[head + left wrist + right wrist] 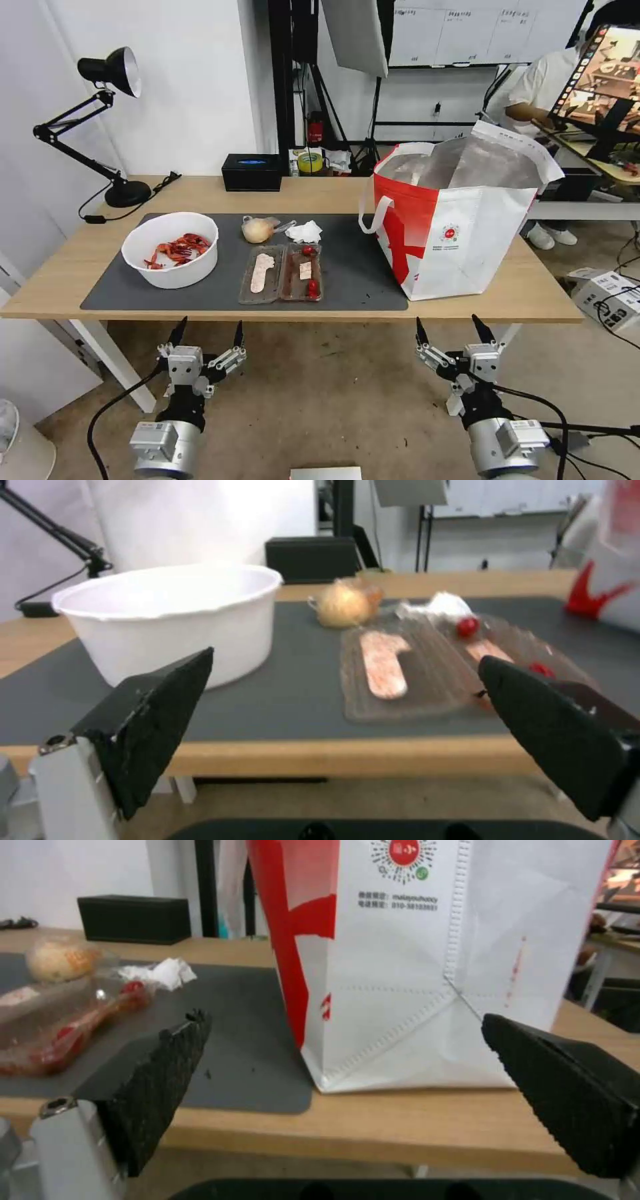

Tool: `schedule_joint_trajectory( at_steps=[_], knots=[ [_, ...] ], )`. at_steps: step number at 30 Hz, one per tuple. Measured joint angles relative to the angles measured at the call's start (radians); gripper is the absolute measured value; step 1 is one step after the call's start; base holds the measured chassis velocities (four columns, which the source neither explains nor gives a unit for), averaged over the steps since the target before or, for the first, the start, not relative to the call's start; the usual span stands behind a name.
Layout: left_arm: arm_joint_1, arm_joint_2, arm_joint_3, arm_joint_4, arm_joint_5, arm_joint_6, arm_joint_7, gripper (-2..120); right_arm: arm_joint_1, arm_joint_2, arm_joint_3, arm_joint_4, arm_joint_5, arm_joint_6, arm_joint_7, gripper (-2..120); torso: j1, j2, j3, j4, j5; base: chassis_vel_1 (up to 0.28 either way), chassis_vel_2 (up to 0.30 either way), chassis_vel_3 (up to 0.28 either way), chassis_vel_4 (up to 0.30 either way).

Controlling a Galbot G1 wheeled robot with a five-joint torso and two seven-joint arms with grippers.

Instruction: Pick up the trash from the table and place it into the takeout bag.

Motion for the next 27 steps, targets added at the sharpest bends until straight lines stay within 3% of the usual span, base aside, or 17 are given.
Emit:
schedule_joint_trajectory(
  at_steps=[2,9,15,21,27],
  knots=[
    [-0.007,0.006,0.0,-0.002,-0.012,0.009,-0.011,100,0.01,-0.009,-0.002,0.0,0.012,-0.009,0.005,100,0.0,0.0,0.0,0.0,-0.0001,0.0,0.0,0.0,0.0],
    [-0.132,0.133,0.011,-0.041,-0.244,0.175,-0.195,100,0.206,-0.203,-0.047,-0.005,0.239,-0.194,0.102,100,0.0,0.0,0.0,0.0001,0.0,0.0,0.0,0.0,0.0],
    [-0.191,0.193,0.016,-0.059,-0.352,0.253,-0.281,100,0.301,-0.298,-0.068,-0.008,0.349,-0.283,0.149,100,0.0,0.0,0.0,0.0001,0.0,0.0,0.0,0.0,0.0],
    [-0.3,0.303,0.025,-0.093,-0.551,0.396,-0.439,100,0.469,-0.464,-0.106,-0.012,0.543,-0.44,0.232,100,0.0,0.0,0.0,0.0,0.0001,0.0,0.0,0.0,0.0],
    [-0.352,0.353,0.039,-0.081,-0.66,0.485,-0.523,100,0.584,-0.577,-0.131,-0.015,0.675,-0.547,0.288,100,0.0,0.0,0.0,-0.0002,0.0004,0.0,0.0,0.0,0.0]
  ],
)
